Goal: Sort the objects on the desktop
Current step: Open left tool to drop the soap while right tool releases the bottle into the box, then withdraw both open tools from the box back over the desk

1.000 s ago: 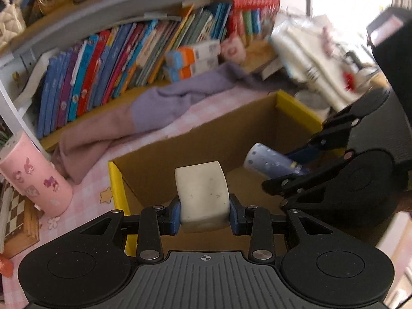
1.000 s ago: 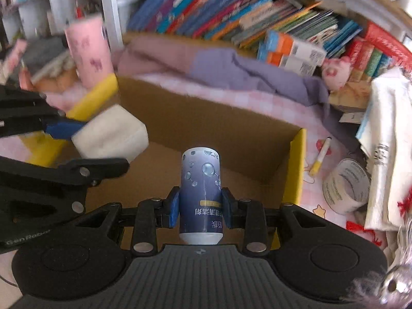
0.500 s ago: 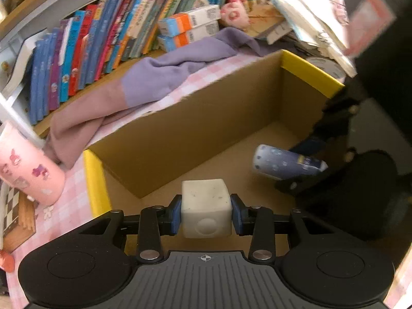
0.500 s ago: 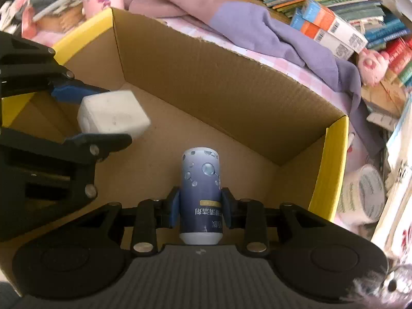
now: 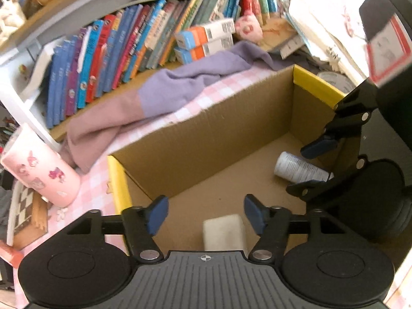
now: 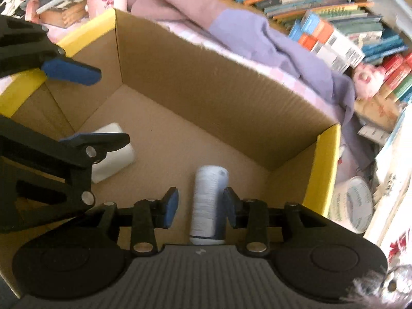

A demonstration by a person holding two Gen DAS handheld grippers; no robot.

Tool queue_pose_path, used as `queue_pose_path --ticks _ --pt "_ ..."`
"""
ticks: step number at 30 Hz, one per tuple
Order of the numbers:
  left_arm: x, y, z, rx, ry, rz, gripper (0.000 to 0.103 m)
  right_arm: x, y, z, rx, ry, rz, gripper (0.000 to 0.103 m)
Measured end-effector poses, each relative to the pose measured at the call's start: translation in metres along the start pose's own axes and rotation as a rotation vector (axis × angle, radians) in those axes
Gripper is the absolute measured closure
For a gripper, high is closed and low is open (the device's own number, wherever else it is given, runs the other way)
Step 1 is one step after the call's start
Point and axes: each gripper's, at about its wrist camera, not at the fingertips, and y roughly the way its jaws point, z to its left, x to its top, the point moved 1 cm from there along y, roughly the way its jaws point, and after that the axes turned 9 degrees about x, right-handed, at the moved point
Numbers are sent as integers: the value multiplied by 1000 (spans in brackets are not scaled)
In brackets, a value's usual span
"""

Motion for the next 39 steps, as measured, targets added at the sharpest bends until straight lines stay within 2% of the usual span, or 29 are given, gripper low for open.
queue_pose_path --ticks 7,11,16,23,28,39 --pt "-4 -38 8 26 -73 -124 18 -10 -37 15 -52 2 -128 53" --pt "-10 -64 13 5 -134 -197 11 -17 -61 12 -56 35 -207 52" --pt "-22 -97 10 -3 -164 -265 7 -34 -95 21 -58 89 -308 49" --pt "-50 -138 6 15 -153 -336 3 -61 -137 41 -84 169 -437 43" --pt "-76 -162 6 13 -128 -366 2 -86 -160 65 -152 210 -502 38" --pt "-144 -189 34 -11 -162 -335 2 -135 -167 135 -239 319 -506 36"
